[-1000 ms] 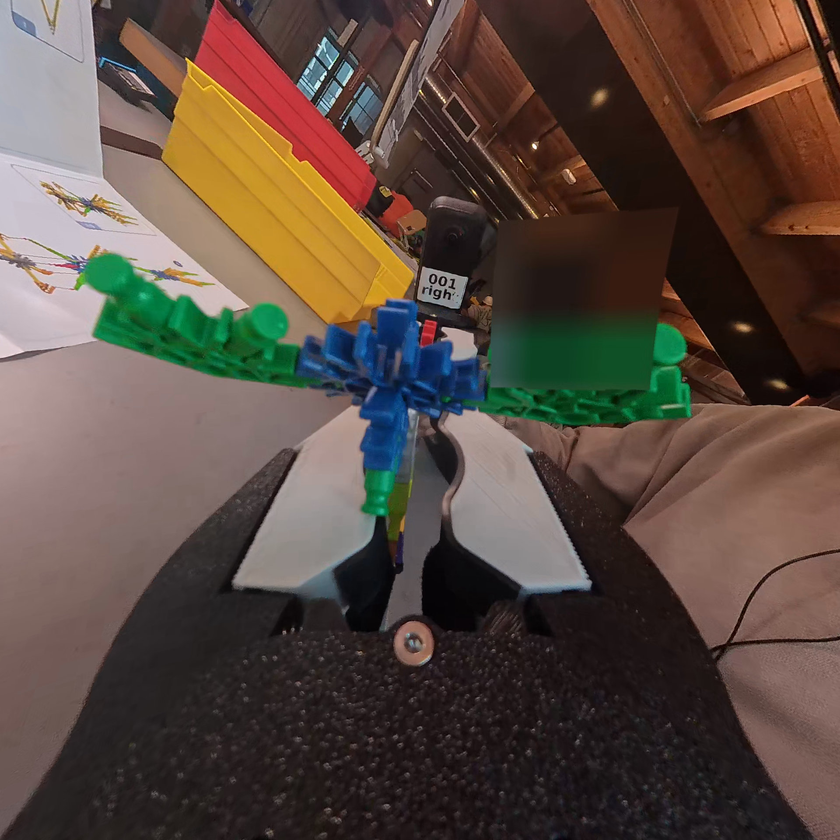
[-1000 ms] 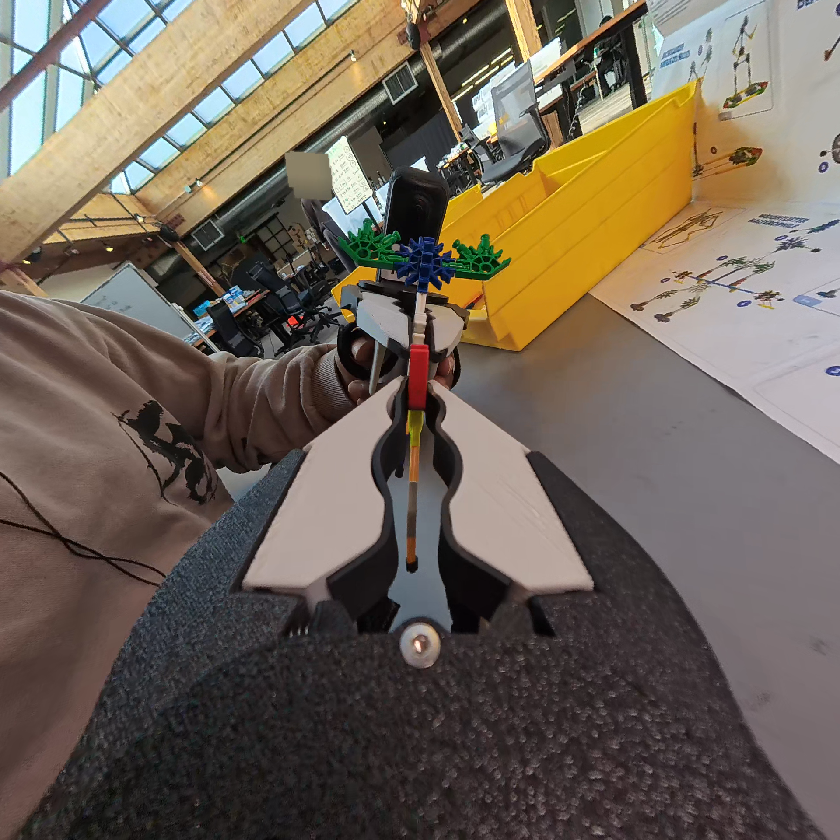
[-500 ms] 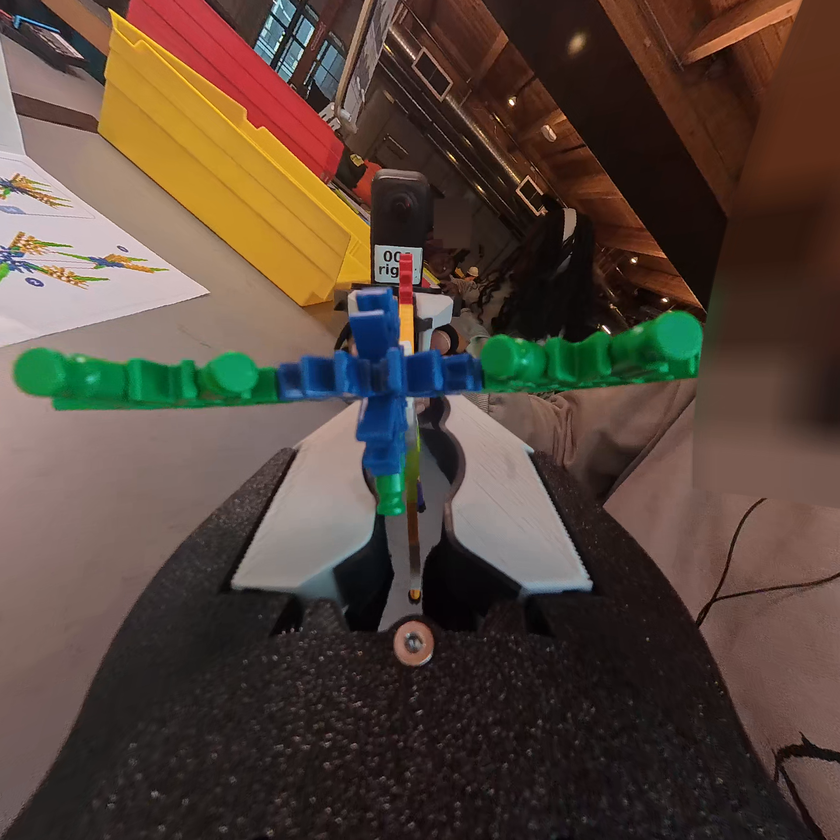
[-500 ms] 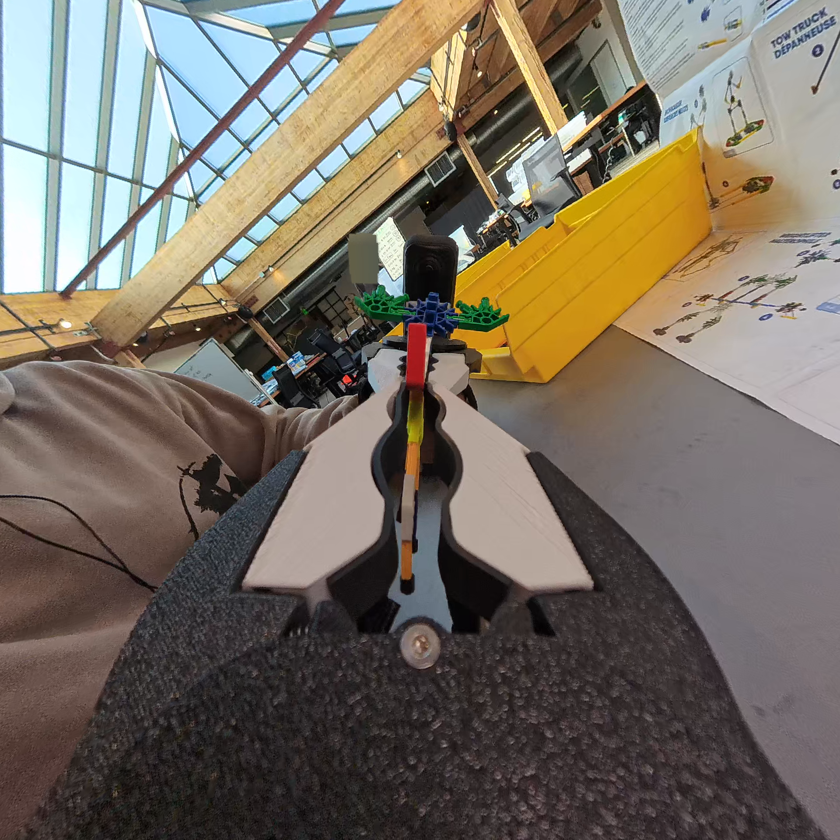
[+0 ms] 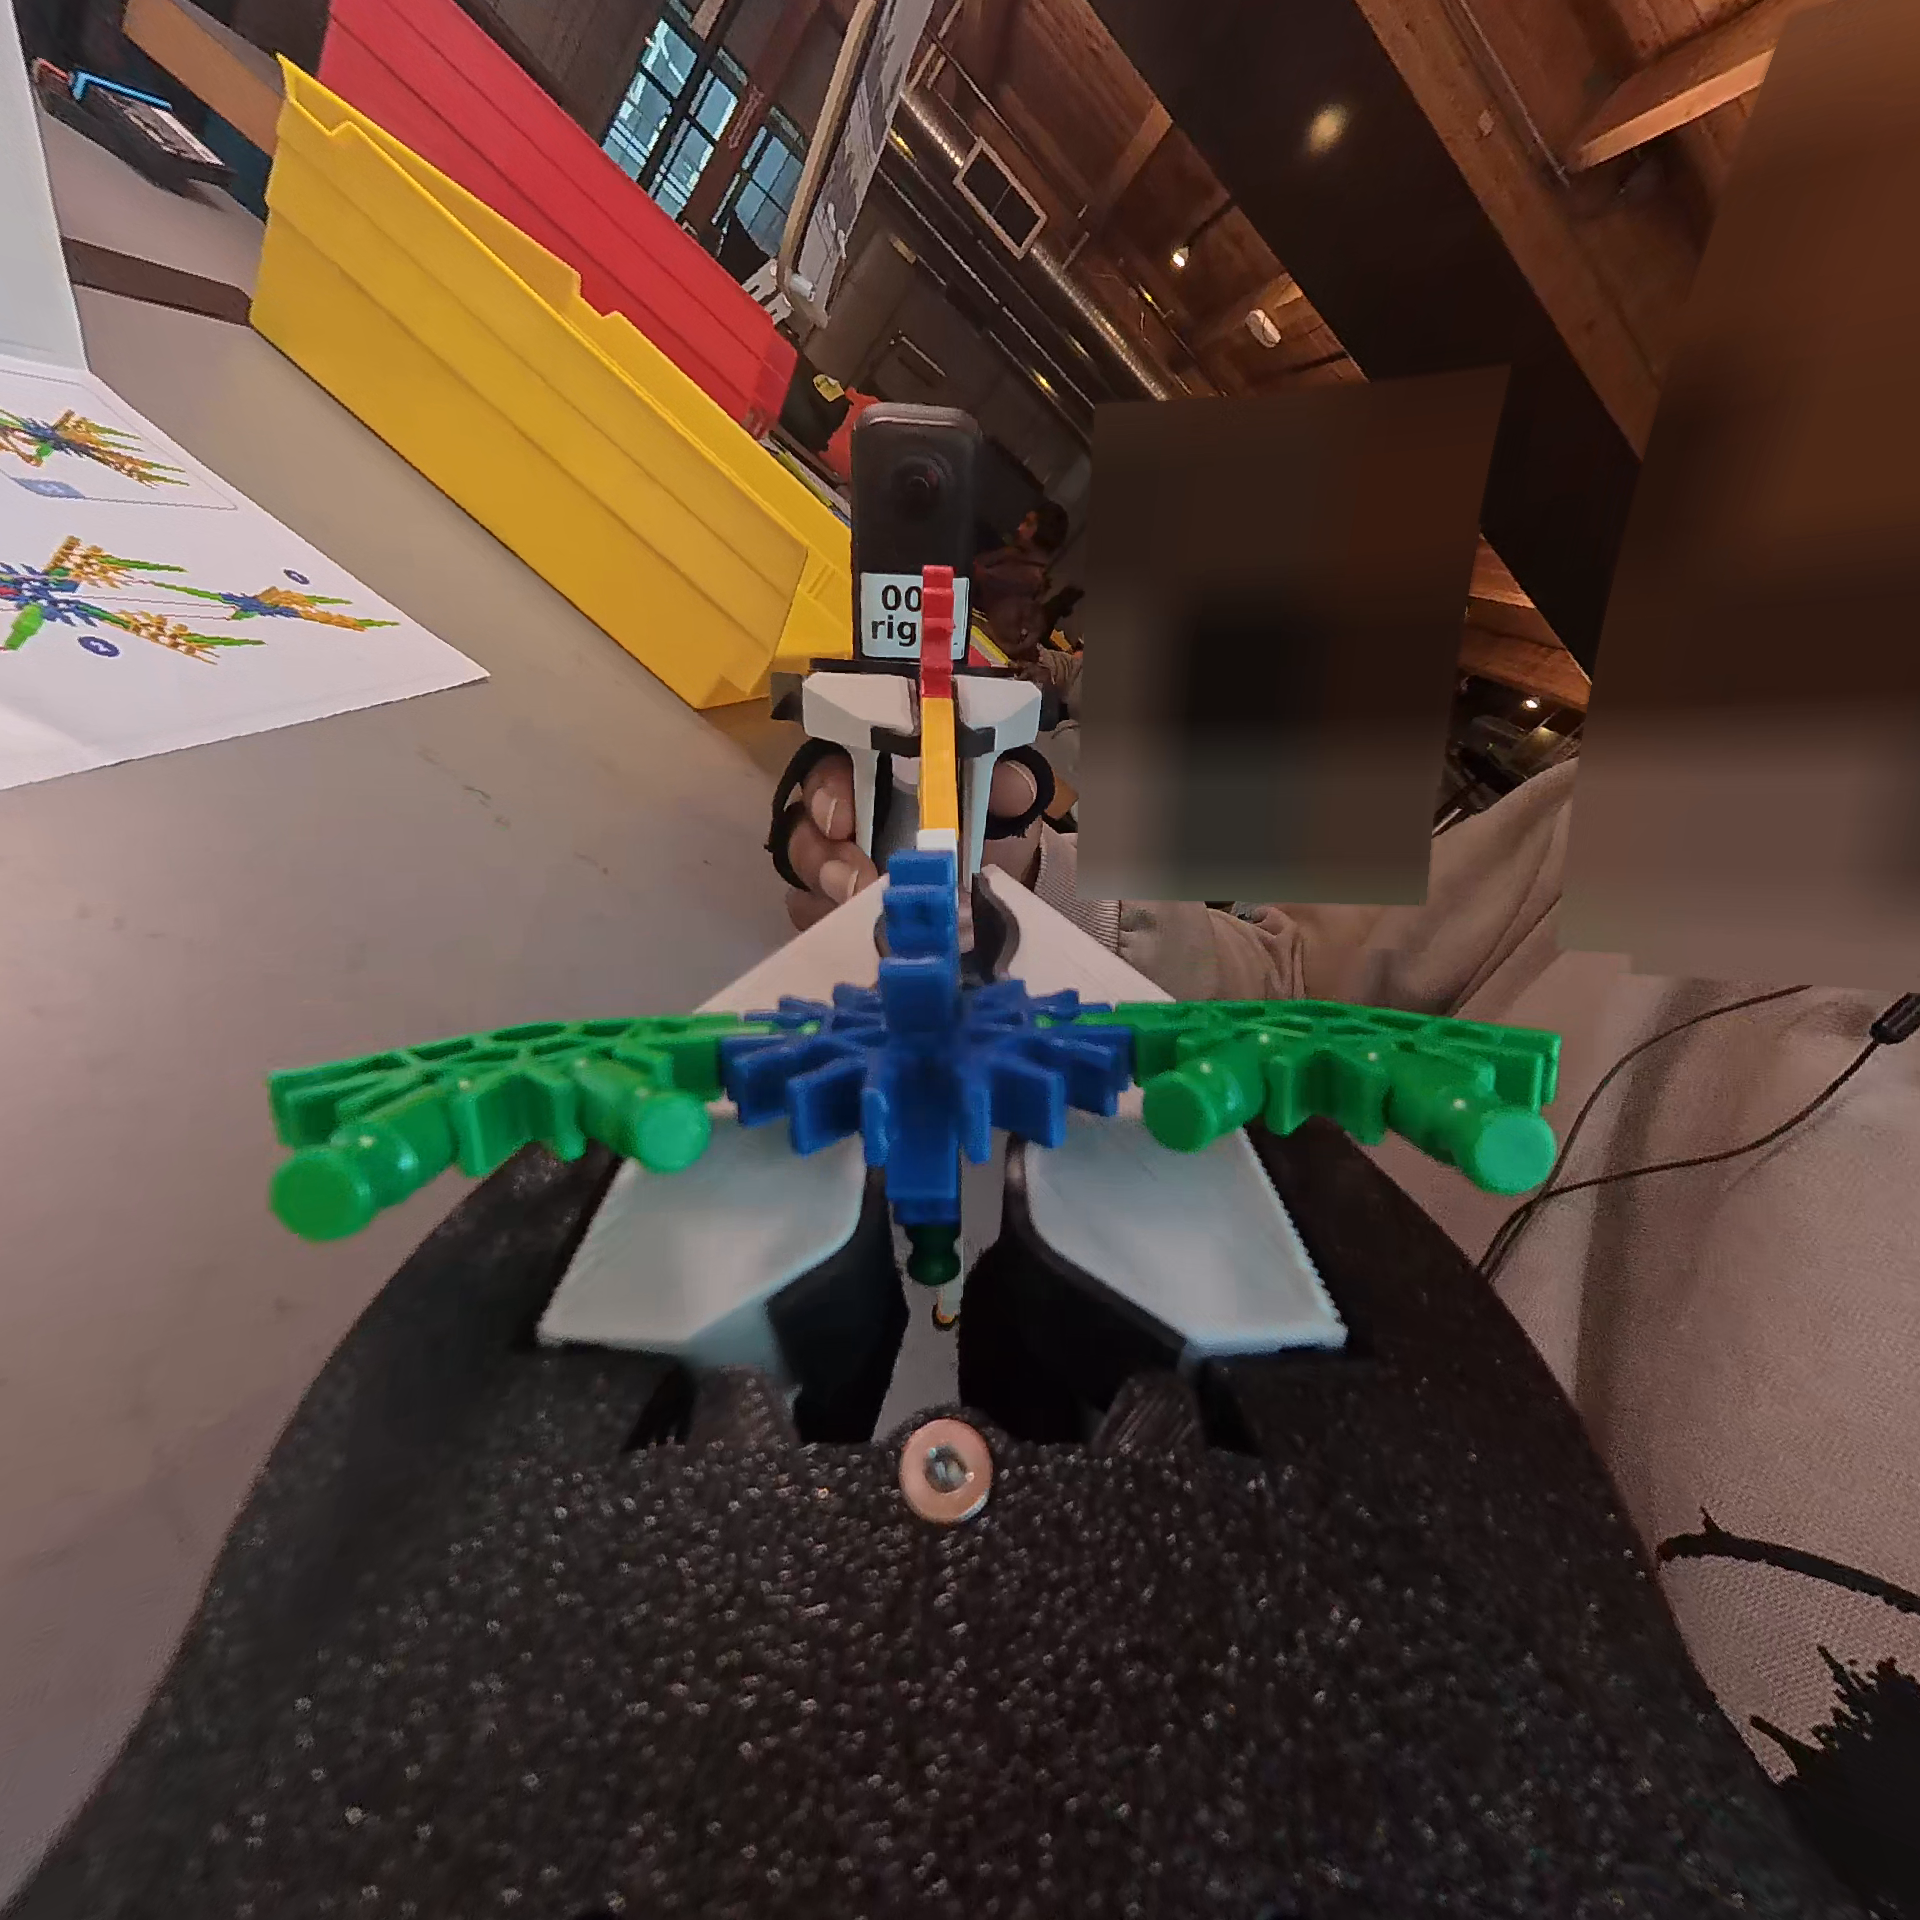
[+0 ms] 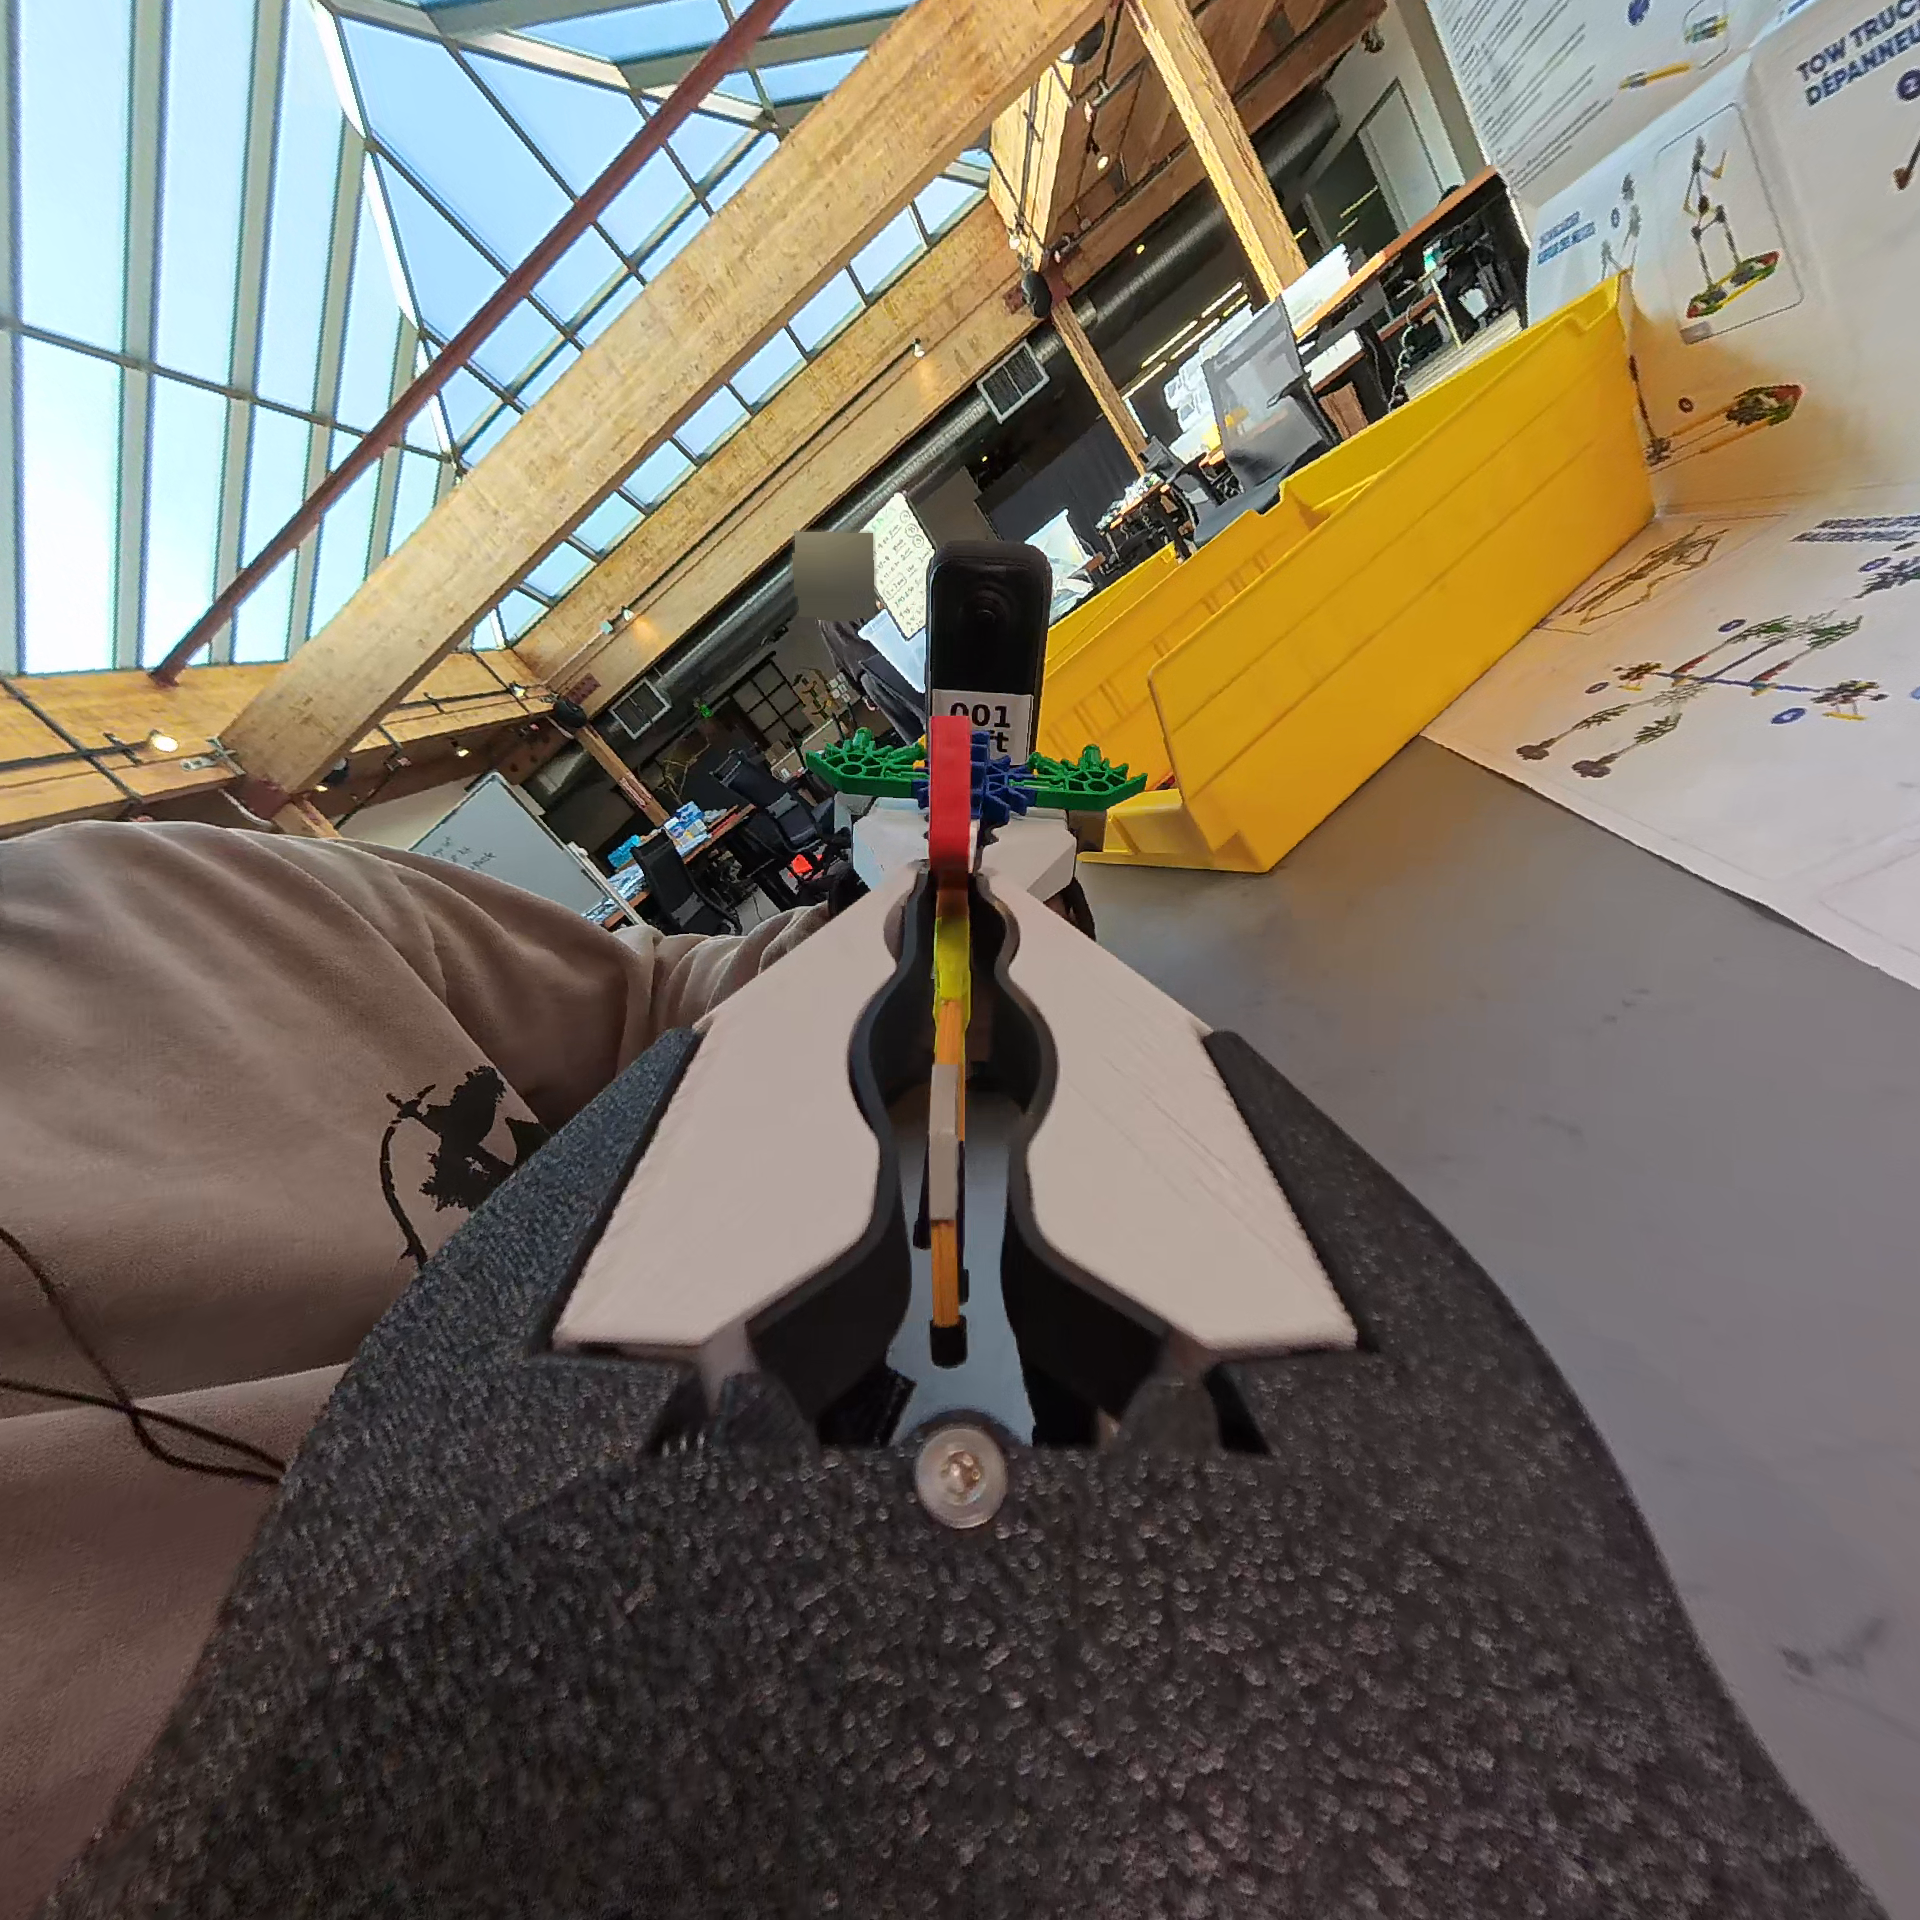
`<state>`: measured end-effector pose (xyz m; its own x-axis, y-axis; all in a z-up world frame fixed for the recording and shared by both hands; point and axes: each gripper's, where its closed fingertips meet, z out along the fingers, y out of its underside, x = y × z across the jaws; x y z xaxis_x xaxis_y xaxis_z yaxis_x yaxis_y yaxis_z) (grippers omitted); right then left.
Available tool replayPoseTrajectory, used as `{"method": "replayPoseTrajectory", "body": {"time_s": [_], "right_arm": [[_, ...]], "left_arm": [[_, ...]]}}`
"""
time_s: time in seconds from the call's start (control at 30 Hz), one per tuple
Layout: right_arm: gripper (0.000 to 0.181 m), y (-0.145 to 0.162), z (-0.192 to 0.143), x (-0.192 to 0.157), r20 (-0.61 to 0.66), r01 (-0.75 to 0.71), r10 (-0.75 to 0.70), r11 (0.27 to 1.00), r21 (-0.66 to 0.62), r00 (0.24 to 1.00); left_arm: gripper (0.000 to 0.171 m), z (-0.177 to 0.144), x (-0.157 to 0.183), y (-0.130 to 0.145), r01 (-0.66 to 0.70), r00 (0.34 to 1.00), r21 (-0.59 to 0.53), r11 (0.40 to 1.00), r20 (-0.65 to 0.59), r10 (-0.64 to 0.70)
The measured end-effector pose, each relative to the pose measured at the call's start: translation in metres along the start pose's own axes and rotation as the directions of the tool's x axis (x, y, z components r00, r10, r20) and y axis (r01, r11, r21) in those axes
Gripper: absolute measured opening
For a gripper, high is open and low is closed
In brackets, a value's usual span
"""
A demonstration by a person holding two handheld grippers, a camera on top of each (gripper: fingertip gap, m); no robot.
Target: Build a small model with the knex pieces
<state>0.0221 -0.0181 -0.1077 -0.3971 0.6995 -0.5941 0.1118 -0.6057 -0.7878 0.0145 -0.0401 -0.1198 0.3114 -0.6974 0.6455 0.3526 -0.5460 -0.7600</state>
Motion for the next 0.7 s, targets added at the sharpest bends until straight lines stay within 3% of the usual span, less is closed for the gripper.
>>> {"method": "replayPoseTrajectory", "body": {"time_s": [0.17,0.43,0.7], "right_arm": [[0.004,0.003,0.003,0.004,-0.048,0.012,-0.013,0.999,-0.030,0.999],[0.007,0.016,-0.005,0.010,-0.147,0.118,-0.150,0.972,-0.206,0.978],[0.000,0.026,-0.009,0.006,-0.108,0.180,-0.217,0.943,-0.280,0.970]], "left_arm": [[0.005,-0.004,-0.006,0.000,-0.014,0.999,-0.024,1.000,0.040,0.015],[0.005,-0.004,-0.012,0.008,-0.036,0.996,-0.090,0.995,0.080,0.043],[0.005,-0.009,-0.014,0.005,-0.023,0.996,-0.091,0.996,0.083,0.030]]}}
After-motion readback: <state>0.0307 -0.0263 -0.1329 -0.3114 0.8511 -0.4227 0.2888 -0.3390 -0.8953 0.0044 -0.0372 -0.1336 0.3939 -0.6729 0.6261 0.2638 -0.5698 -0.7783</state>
